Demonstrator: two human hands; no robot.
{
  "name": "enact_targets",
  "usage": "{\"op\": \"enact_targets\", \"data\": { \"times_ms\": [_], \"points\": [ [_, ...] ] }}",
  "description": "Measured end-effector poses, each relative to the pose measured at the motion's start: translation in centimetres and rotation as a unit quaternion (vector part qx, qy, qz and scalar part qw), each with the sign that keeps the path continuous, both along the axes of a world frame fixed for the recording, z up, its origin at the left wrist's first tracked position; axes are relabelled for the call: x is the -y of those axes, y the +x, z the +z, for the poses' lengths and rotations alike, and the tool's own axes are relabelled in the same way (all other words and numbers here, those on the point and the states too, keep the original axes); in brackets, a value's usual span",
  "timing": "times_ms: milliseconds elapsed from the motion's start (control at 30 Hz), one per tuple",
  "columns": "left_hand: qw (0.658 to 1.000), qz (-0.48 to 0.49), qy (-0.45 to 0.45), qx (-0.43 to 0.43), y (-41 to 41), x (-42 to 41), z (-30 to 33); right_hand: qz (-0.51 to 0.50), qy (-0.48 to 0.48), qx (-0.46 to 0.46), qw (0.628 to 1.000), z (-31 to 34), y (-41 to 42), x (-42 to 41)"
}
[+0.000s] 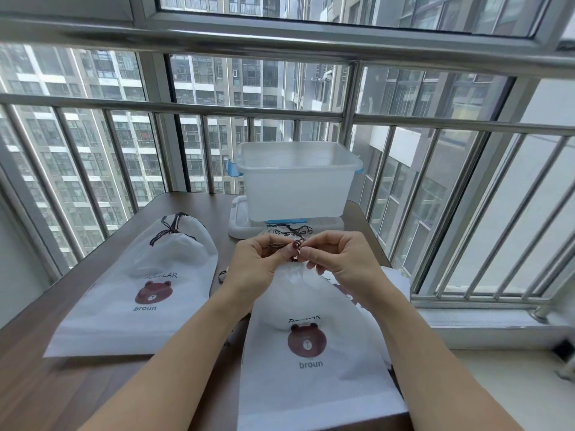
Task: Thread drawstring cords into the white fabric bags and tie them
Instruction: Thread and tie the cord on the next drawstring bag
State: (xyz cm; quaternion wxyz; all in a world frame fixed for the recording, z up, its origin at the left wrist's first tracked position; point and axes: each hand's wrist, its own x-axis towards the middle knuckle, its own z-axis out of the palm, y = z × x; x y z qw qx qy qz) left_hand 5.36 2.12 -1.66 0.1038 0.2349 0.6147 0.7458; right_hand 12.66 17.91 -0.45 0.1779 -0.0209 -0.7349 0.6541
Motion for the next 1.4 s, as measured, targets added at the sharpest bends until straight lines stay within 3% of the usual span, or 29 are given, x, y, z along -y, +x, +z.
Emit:
{"op": "enact_targets", "data": {
  "times_ms": [167,700,833,967,1100,1267,1400],
  "points": [
    [1.000,0.013,0.016,0.016,-0.2,0.2,0.1,-0.023,0.029,0.021,0.999,-0.5,-0.3,0.1],
    [0.999,-0.026,0.028,-0.014,-0.5,0.3,-0.2,0.017,-0.128,0.051,0.990,-1.2,-0.9,1.2],
    [0.999,-0.006,0.011,-0.049,-0.6,0.2,-0.6,0.065,-0.089,0.073,0.991,-1.5,-1.0,1.7],
    [0.998,0.002,0.000,-0.055,-0.8,0.2,-0.7,0.045,-0.058,0.106,0.992,-1.5,-1.0,1.1],
    [0.998,-0.004,-0.004,-0.055,-0.7,0.0,-0.4,0.122,-0.123,0.169,0.970,-1.0,-0.4,-0.4],
    [0.999,-0.008,0.012,-0.052,-0.7,0.4,-0.1,0.174,-0.199,0.171,0.949,-0.4,0.4,-0.6],
    [0.999,-0.014,0.002,-0.041,-0.7,0.5,-0.1,0.094,-0.191,0.160,0.964,-0.2,0.1,-0.3]
  ]
}}
